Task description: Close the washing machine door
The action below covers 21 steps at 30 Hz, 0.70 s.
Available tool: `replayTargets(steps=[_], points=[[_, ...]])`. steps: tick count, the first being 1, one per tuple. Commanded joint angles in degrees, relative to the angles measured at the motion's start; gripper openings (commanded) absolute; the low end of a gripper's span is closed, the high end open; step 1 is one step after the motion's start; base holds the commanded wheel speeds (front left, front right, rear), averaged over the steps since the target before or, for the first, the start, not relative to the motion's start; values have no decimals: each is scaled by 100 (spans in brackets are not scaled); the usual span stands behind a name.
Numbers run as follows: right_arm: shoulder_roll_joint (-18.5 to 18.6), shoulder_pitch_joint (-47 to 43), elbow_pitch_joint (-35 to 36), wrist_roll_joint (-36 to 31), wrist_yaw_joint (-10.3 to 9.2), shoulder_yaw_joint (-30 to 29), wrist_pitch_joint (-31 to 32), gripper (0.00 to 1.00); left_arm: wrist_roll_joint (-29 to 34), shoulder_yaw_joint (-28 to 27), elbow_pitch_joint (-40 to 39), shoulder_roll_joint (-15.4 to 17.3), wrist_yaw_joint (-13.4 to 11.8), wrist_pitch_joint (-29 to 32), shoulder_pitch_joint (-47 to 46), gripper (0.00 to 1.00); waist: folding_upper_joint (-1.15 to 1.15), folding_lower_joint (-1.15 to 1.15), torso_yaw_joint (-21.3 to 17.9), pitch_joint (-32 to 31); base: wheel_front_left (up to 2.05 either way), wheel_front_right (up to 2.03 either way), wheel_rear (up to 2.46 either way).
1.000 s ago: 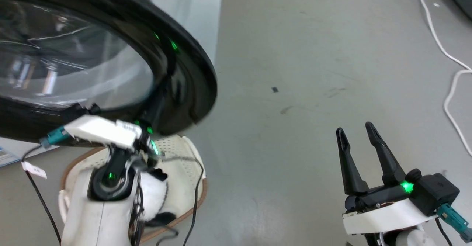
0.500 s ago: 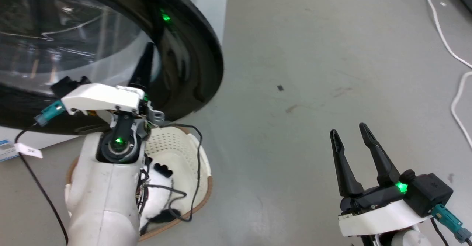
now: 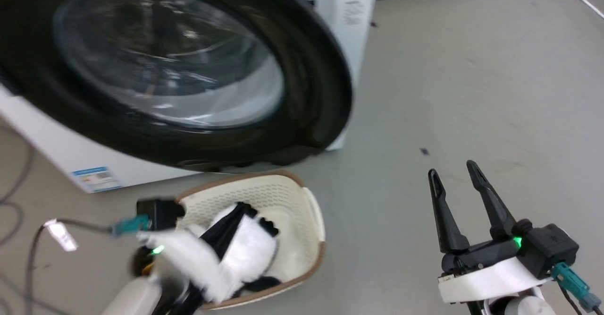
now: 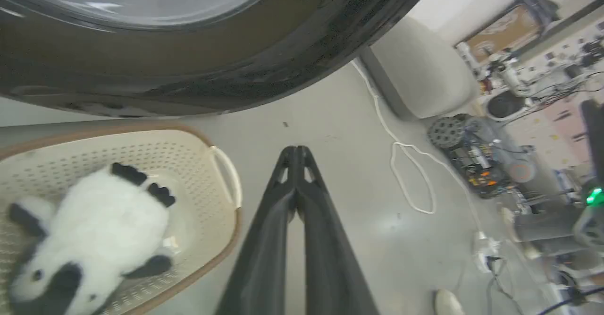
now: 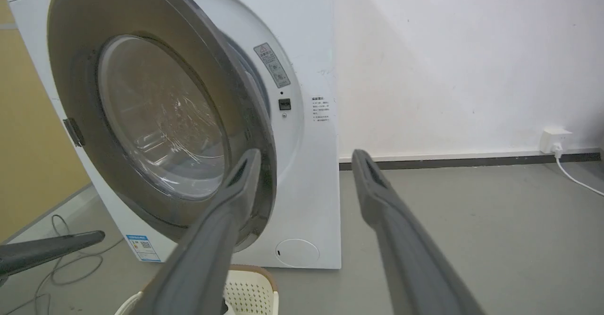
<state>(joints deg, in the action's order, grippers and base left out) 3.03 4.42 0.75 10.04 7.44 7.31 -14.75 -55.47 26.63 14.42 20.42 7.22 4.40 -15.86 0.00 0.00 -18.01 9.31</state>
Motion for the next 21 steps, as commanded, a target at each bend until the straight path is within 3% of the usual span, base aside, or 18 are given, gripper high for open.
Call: replayTargets(steps=[1,4,6,9,12,15,16,17,18,21], points=[[-15,-76,-15,-61,5,-25,-25,100,410,123,11,243,25,-280,79,0,0,0,384,-280,0,0,0],[-15,-126,-1,-120,5,-79,-25,100,1063,90,85,506,-128,-1031,179,0,0,0,655,-391,0,0,0],[-15,-162,13,-141,5,-114,-25,100,1274,-135,16,547,-363,-1576,242,0,0,0,816,-444,0,0,0],[-15,-226,24,-167,5,-125,-25,100,1878,-475,-312,656,-839,-1901,366,0,0,0,1048,-507,0,0,0],[-12,-270,43,-208,5,-61,-25,100,2353,-1008,-1009,428,-1141,-1934,634,0,0,0,1243,-529,0,0,0],[-3,-282,74,-227,5,-37,-25,100,2903,-1453,-1665,74,-1206,-1937,1043,0,0,0,1385,-511,0,0,0],[-3,-282,81,-227,5,-40,-25,100,3114,-1500,-1783,-12,-1183,-1938,1177,18,0,0,1426,-508,0,0,0],[-3,-283,82,-222,5,-42,-25,100,3291,-1528,-1854,-102,-1157,-1938,1289,48,0,0,1470,-505,0,0,0],[-3,-287,78,-214,5,-41,-25,100,3422,-1571,-1912,-225,-1142,-1938,1383,100,0,0,1513,-500,0,0,0],[5,-295,17,-203,5,12,-25,100,3770,-1591,-1995,-501,-1002,-1939,1622,100,0,0,1601,-487,0,0,0]])
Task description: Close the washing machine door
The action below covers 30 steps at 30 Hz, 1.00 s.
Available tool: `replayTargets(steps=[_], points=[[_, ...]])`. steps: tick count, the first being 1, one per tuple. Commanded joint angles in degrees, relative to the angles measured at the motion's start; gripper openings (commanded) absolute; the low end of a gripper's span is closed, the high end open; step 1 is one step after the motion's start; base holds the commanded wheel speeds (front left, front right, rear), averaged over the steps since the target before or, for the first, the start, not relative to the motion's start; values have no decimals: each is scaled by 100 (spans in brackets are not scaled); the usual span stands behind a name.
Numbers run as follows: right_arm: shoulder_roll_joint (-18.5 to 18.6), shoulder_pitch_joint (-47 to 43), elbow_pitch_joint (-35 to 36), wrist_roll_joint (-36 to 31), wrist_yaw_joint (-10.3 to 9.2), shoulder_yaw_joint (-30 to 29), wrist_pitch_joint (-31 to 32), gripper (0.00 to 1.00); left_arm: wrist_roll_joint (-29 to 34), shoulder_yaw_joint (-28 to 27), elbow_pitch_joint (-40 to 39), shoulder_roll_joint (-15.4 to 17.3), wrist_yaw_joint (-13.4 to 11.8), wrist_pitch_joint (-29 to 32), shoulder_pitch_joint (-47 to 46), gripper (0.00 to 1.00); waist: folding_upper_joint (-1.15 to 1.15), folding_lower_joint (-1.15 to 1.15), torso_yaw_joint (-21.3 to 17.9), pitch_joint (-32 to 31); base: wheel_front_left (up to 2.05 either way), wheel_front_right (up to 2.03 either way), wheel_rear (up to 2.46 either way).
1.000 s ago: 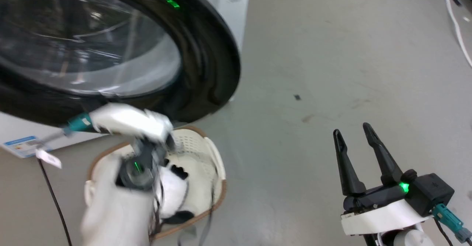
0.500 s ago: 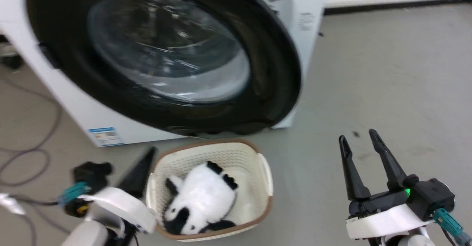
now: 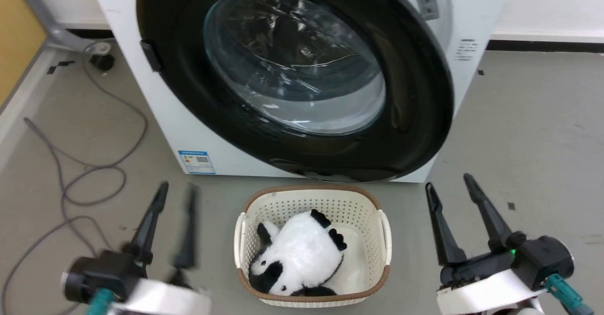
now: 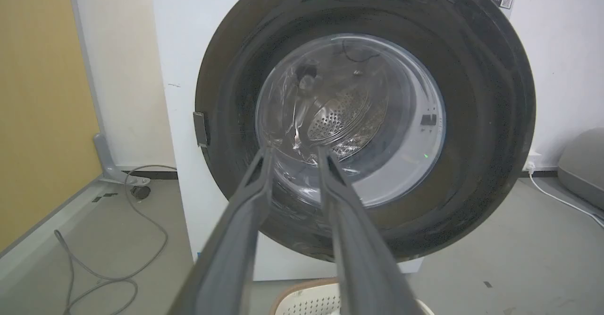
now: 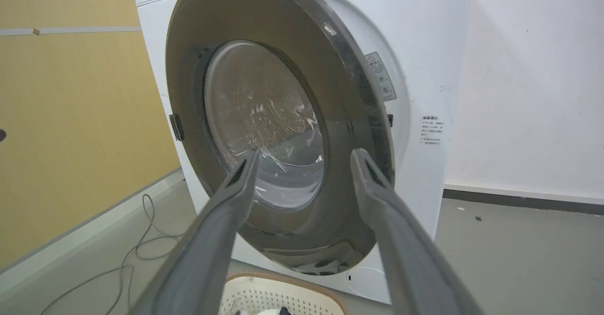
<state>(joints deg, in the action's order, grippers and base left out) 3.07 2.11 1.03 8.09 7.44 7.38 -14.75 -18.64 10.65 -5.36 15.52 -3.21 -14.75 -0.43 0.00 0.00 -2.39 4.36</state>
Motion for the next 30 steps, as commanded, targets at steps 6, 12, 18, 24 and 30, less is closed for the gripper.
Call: replayTargets(steps=[6,12,18,24,30], points=[[-2,-66,-90,19,5,67,-25,100,482,-67,29,-329,158,-24,347,100,0,0,92,31,0,0,0],[17,-77,-190,51,5,102,-25,100,725,-299,33,-597,496,-24,394,100,0,0,200,178,0,0,0],[258,77,-148,6,5,264,-25,0,868,-387,31,-734,678,-24,221,100,0,0,311,435,0,0,0],[814,624,-267,3,5,675,-25,0,989,-405,70,-848,830,-25,4,100,0,0,491,822,0,0,0],[1410,1417,-571,240,5,887,142,0,1056,-397,100,-946,932,-25,-204,100,0,0,734,1207,0,0,0]])
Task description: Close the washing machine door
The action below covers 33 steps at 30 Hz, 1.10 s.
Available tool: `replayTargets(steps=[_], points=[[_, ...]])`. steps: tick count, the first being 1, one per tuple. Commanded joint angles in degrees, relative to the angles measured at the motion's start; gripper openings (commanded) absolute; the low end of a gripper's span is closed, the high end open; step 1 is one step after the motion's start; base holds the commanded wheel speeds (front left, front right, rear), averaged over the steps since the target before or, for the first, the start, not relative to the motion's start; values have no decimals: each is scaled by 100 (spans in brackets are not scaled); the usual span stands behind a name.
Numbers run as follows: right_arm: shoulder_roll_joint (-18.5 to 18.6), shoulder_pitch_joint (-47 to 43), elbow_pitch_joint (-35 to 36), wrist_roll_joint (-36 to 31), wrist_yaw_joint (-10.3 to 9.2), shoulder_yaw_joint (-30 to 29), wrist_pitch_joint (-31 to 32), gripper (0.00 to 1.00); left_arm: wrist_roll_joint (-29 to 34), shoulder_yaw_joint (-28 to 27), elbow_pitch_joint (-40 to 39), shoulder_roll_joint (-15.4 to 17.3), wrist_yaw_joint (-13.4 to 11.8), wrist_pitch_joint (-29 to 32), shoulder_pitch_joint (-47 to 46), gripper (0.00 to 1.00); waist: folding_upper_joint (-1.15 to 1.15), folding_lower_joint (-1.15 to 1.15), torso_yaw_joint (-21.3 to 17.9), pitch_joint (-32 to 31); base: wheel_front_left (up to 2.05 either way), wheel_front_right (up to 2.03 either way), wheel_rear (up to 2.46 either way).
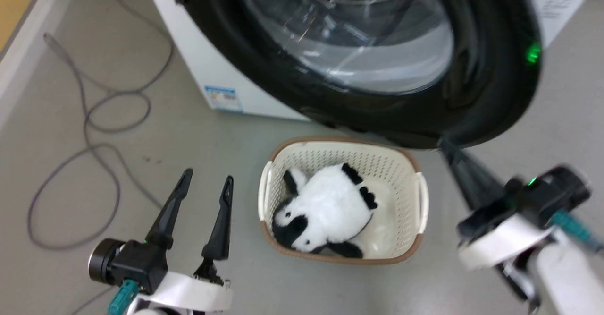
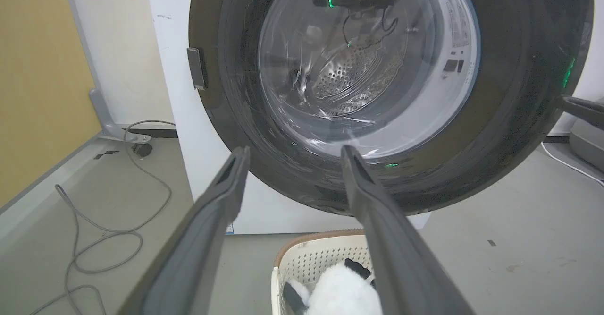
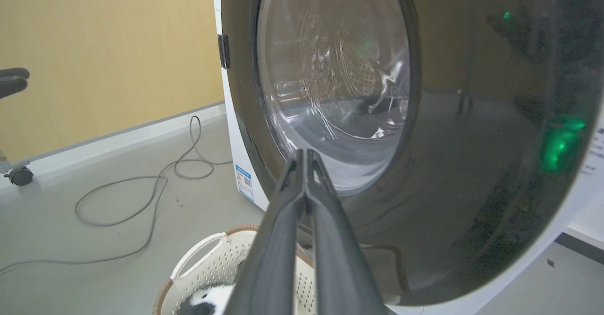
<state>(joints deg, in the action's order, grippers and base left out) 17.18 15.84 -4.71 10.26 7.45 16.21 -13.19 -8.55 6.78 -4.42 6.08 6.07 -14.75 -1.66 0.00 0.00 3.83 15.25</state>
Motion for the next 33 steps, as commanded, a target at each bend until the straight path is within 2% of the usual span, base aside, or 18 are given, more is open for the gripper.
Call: replayTargets(steps=[1,13,22,29,33], points=[[64,171,-38,109,3,-24,29,0,52,-15,14,-14,17,-25,-124,100,0,0,152,183,0,0,0],[948,1578,-587,957,3,-476,571,0,78,-24,8,-169,106,-25,-546,100,0,0,472,842,0,0,0],[1062,2509,-877,1439,3,-899,1016,0,39,-53,-37,-253,128,-25,-869,100,0,0,605,1295,0,0,0],[1150,3275,-1232,1362,3,-1185,1270,0,-30,-77,-72,-295,135,-25,-1035,100,0,0,683,1586,0,0,0],[990,3755,-1662,1306,3,-1362,1318,0,-13,-164,-68,-308,138,-25,-1048,100,0,0,666,1685,0,0,0]])
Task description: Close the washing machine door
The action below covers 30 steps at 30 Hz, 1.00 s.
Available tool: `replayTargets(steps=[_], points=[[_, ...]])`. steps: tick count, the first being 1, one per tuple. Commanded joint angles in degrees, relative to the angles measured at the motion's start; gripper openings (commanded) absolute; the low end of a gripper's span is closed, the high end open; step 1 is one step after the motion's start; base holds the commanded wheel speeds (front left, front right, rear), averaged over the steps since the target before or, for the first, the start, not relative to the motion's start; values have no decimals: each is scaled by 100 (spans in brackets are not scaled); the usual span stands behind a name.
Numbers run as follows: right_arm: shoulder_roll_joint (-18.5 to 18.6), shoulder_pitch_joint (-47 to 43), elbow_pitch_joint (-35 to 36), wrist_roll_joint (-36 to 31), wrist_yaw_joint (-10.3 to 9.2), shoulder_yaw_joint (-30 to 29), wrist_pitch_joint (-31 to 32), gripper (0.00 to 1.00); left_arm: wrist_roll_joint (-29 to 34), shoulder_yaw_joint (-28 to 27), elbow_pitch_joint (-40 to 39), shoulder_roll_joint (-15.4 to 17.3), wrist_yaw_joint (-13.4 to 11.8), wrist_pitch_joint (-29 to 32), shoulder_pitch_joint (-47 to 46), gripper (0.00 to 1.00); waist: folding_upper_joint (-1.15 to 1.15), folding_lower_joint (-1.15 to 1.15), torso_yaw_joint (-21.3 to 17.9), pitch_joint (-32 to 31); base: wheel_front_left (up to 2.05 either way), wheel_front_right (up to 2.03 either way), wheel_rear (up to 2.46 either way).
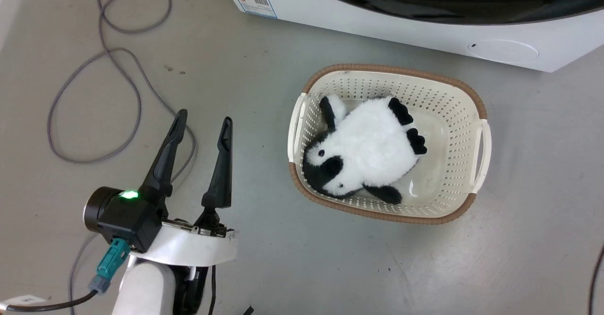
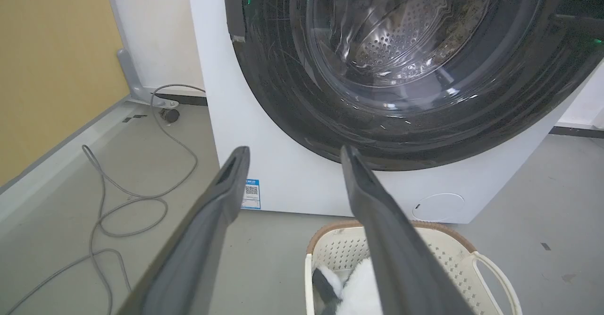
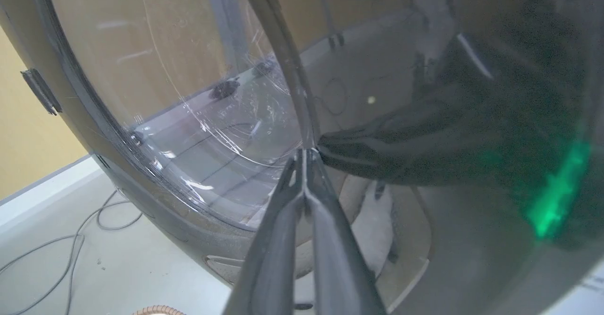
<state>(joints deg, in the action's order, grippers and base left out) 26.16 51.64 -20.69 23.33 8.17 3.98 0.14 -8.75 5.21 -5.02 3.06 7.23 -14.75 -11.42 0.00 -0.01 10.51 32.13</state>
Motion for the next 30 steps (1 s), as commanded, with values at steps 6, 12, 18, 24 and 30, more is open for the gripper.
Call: replayTargets(steps=[6,12,18,24,30], points=[[-40,134,-395,-66,-68,-17,-241,0,32,-22,79,-12,23,-25,-59,100,0,1,-74,-260,0,0,0],[-154,-259,-625,26,-68,137,-559,0,73,-56,167,-15,24,-25,93,100,0,1,-284,-819,0,0,0],[-272,-1022,-483,148,-68,371,-950,0,230,-134,337,-15,24,-25,426,100,0,1,-555,-1550,0,0,0],[-464,-2072,60,-88,-68,487,-1240,0,298,-285,501,-16,-65,-25,809,100,0,1,-879,-2157,0,0,0],[-845,-3177,719,-628,-68,313,-1395,0,201,-355,697,-17,-89,-25,1074,100,0,1,-1097,-2490,0,0,0]])
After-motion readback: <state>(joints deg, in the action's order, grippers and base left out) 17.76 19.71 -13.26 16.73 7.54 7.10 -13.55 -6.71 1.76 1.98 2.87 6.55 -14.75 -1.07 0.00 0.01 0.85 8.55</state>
